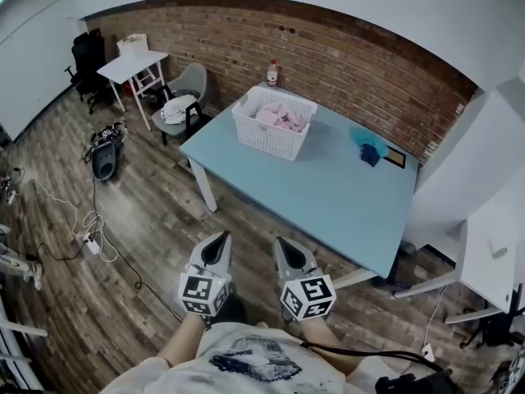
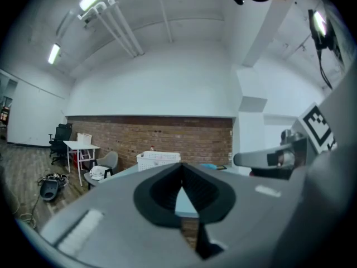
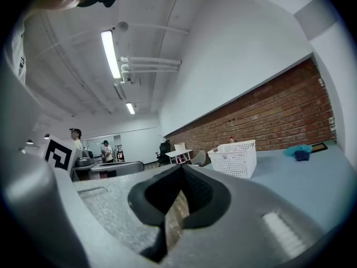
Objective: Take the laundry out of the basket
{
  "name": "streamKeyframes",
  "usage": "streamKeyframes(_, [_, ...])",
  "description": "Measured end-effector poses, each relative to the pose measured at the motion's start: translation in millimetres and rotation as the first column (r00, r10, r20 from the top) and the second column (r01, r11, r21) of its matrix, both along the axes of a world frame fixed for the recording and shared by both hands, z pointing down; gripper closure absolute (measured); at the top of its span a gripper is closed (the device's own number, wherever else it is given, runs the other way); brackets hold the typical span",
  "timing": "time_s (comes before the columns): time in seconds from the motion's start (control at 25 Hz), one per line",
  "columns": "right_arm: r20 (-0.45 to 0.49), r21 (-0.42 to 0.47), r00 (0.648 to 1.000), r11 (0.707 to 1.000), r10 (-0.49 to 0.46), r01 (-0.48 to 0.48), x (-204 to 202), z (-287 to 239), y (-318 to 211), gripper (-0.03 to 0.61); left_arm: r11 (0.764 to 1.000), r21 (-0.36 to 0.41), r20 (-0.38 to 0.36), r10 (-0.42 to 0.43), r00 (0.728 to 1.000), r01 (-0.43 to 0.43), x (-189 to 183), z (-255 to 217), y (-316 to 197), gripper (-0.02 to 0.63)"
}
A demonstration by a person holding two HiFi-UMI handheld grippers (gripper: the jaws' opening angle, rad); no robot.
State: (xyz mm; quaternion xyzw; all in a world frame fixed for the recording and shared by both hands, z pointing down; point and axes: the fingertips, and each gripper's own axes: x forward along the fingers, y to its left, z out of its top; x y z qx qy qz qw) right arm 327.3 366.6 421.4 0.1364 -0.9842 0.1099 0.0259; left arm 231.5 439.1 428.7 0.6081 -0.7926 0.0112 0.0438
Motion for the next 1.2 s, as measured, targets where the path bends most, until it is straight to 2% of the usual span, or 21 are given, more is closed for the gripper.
streamKeyframes(0.32, [-0.052,0.0,0.997,0.998,0.059,-0.059,-64,19,-52,0.581,0.999,0.016,-0.026,0.044,0.999,-0.044,-73,15,-57,0.621])
streamKeyframes(0.44, [-0.069,-0.014,0.993,0.995,0.099,-0.1,-106,21,-79,0.581,0.997,0.012,-0.034,0.081,0.996,-0.081,-116,15,-87,0.621])
streamKeyframes(0.68, [-0.067,0.008,0.985,0.987,0.158,-0.158,-204,5,-125,0.581,0.988,0.019,-0.003,0.151,0.989,-0.151,-213,1,-141,0.621])
streamKeyframes(0.88, [-0.088,-0.009,0.973,0.977,0.213,-0.215,-267,8,-154,0.581,0.98,0.007,-0.017,0.2,0.98,-0.2,-282,1,-174,0.621])
streamKeyframes(1.04, [-0.099,-0.025,0.955,0.958,0.281,-0.285,-300,11,-172,0.581,0.966,-0.002,-0.022,0.257,0.966,-0.257,-320,5,-193,0.621])
streamKeyframes(1.2, [-0.105,-0.027,0.935,0.938,0.34,-0.344,-313,11,-191,0.581,0.955,-0.003,-0.027,0.297,0.955,-0.297,-346,8,-216,0.623])
